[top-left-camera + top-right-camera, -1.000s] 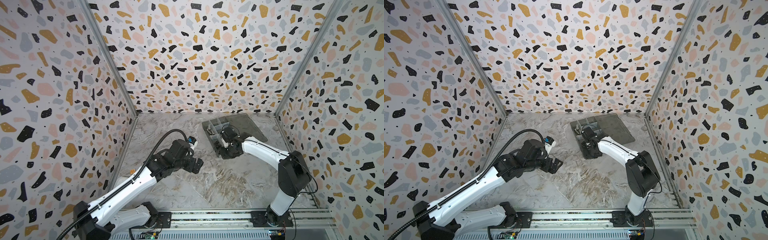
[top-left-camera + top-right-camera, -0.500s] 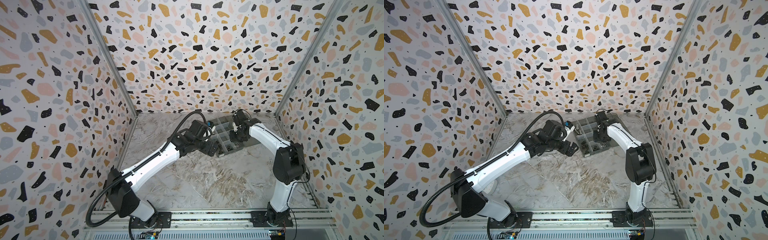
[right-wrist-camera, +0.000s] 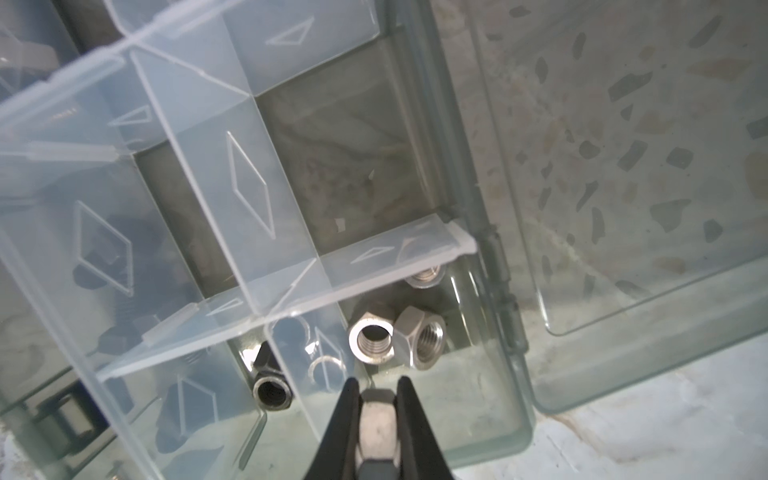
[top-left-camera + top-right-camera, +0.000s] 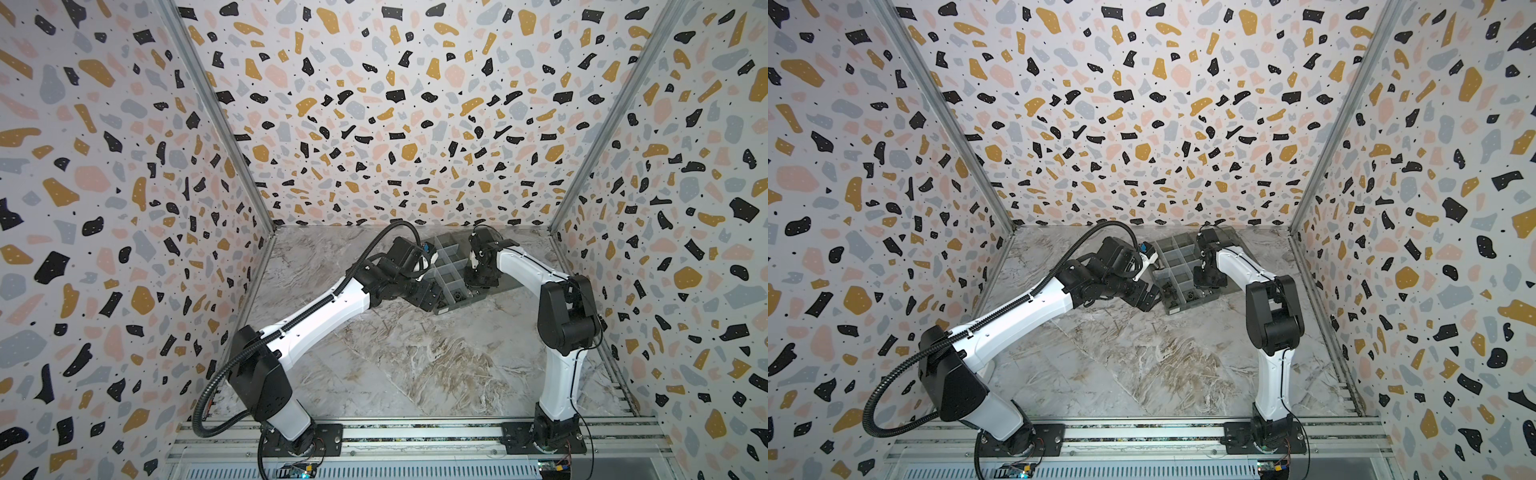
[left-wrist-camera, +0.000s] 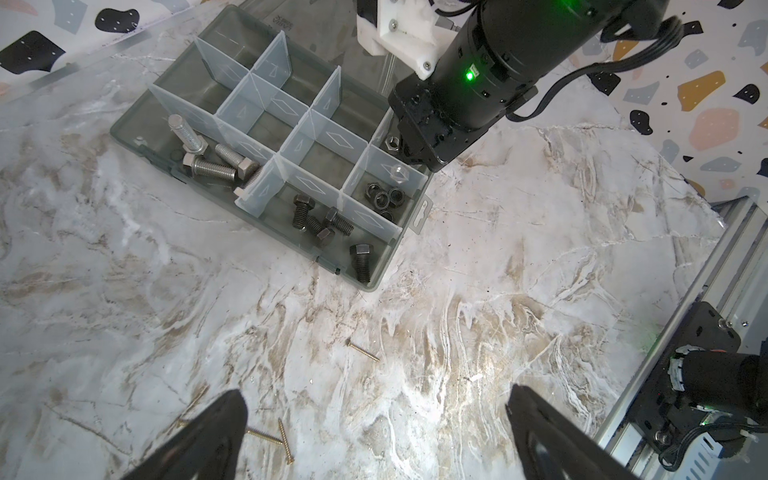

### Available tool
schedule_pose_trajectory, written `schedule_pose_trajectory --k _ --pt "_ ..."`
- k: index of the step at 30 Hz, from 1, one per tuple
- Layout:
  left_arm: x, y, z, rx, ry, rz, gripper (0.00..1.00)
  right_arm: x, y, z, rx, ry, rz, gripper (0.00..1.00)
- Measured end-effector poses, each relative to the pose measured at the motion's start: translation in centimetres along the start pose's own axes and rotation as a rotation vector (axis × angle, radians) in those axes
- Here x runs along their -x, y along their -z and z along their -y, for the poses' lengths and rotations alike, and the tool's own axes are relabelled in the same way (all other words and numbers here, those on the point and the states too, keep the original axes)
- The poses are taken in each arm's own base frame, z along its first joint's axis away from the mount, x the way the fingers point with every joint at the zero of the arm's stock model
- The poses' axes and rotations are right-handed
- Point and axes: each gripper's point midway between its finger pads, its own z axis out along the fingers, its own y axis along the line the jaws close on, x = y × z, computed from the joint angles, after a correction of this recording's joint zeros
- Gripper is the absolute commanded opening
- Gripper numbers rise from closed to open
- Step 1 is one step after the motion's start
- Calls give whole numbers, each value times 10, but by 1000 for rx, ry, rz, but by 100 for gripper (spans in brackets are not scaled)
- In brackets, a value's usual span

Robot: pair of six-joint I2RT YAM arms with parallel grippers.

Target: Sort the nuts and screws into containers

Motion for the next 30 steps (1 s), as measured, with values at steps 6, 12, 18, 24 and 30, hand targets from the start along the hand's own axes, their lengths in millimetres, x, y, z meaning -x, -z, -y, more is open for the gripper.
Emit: schedule_pose_trajectory --k 6,12,18,24,30 --pt "0 0 -1 4 -8 0 99 1 -8 5 -2 -9 -8 13" --pt "0 0 -4 13 -4 1 99 0 -13 10 -7 -11 -21 20" --pt "0 0 -6 22 -4 1 100 1 -13 10 -8 3 -17 31" --pt "-3 5 -13 59 1 -8 100 4 -6 9 -7 7 -9 35" --pt "-14 23 -27 106 18 1 100 19 39 1 13 18 72 35"
